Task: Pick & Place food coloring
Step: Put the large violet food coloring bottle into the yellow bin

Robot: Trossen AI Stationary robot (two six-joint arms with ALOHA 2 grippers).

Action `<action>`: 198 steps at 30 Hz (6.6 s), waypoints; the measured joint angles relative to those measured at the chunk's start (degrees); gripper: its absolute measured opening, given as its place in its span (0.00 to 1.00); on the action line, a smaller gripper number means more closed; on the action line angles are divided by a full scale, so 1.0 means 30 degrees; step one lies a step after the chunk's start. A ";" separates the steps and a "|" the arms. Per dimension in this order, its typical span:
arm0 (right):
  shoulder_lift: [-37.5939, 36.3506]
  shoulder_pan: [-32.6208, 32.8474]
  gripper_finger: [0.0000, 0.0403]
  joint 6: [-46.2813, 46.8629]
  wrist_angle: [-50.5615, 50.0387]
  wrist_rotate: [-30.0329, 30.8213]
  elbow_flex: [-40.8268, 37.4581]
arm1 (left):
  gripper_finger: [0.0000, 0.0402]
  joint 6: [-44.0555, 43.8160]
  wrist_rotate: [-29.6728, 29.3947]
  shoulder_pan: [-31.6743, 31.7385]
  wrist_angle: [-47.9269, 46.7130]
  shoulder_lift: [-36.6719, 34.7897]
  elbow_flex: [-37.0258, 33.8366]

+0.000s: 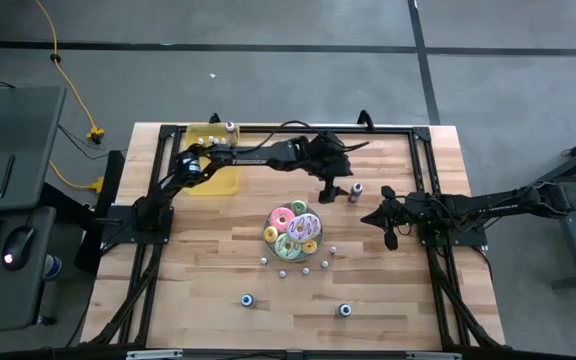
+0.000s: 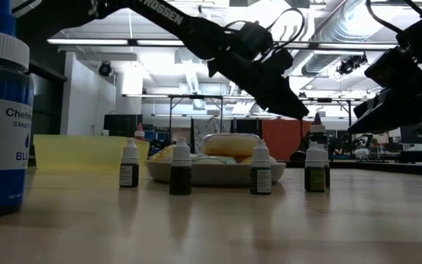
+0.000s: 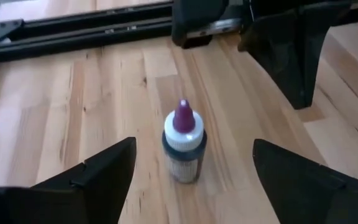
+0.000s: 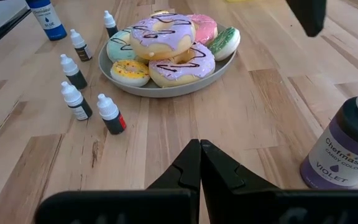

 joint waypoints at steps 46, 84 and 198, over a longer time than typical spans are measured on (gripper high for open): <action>-0.0001 0.0003 0.00 0.0000 0.0025 0.0000 -0.0007 | 0.76 -0.2369 0.0512 -0.0255 0.1889 0.2238 0.1244; -0.0003 0.0000 0.00 0.0000 0.0031 -0.0007 -0.0004 | 0.54 -0.3367 0.0291 -0.0255 0.3041 0.2435 0.1249; 0.0001 0.0003 0.00 0.0000 0.0023 0.0000 0.0000 | 0.27 -1.0502 -0.9999 0.7197 -0.2930 -2.0757 -1.9312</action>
